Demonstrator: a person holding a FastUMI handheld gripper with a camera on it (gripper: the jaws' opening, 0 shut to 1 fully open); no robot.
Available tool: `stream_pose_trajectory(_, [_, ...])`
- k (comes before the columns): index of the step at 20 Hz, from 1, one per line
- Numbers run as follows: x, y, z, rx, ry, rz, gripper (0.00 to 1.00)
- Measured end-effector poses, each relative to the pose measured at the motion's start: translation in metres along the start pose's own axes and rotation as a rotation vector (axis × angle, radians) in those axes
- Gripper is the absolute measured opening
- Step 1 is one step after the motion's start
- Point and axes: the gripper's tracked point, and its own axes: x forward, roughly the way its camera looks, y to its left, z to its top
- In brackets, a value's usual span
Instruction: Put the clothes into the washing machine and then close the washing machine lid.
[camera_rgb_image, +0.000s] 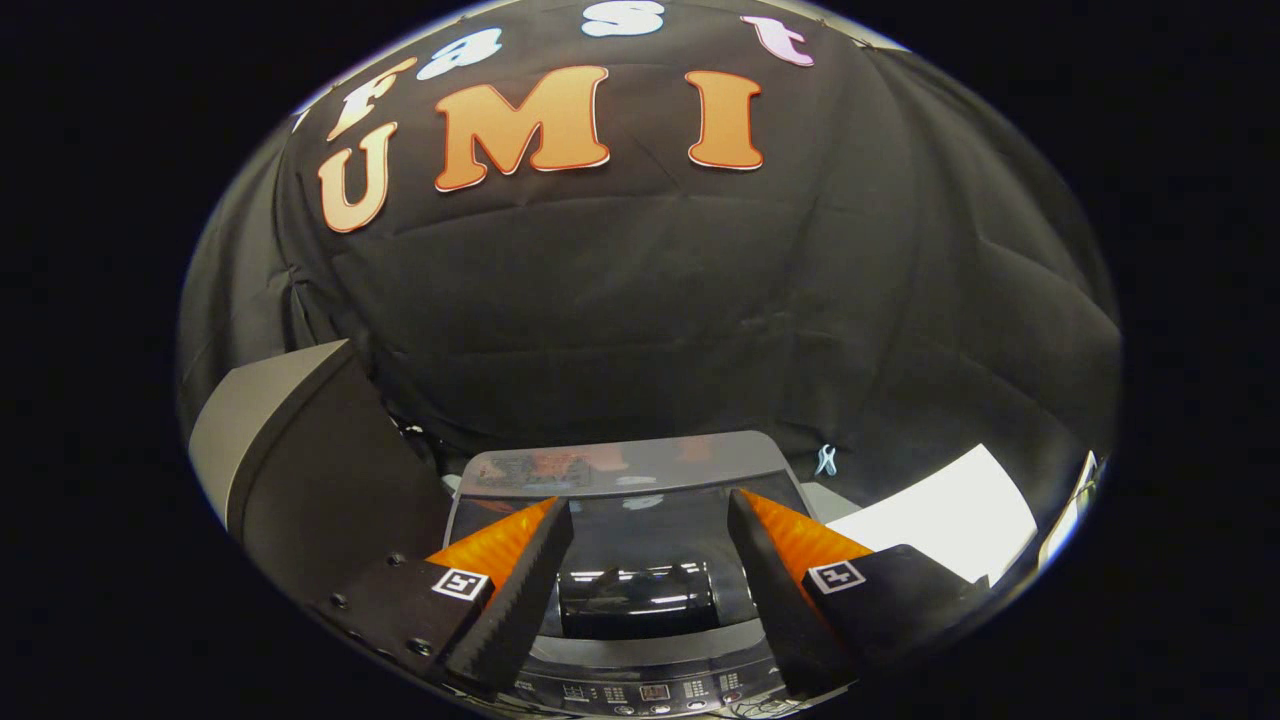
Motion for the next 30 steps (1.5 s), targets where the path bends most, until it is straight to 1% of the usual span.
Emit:
stream_pose_trajectory(5, [0.005, 0.004, 0.004, -0.01, 0.007, 0.003, 1.0])
stream_pose_trajectory(10, [0.0, 0.008, 0.031, -0.016, -0.019, 0.011, 1.0])
stream_pose_trajectory(19, [-0.032, 0.002, 0.11, -0.005, -0.11, 0.021, 1.0])
stream_pose_trajectory(24, [-0.063, -0.002, 0.16, 0.002, -0.196, 0.023, 1.0])
stream_pose_trajectory(30, [-0.102, -0.004, 0.21, 0.001, -0.287, 0.031, 1.0])
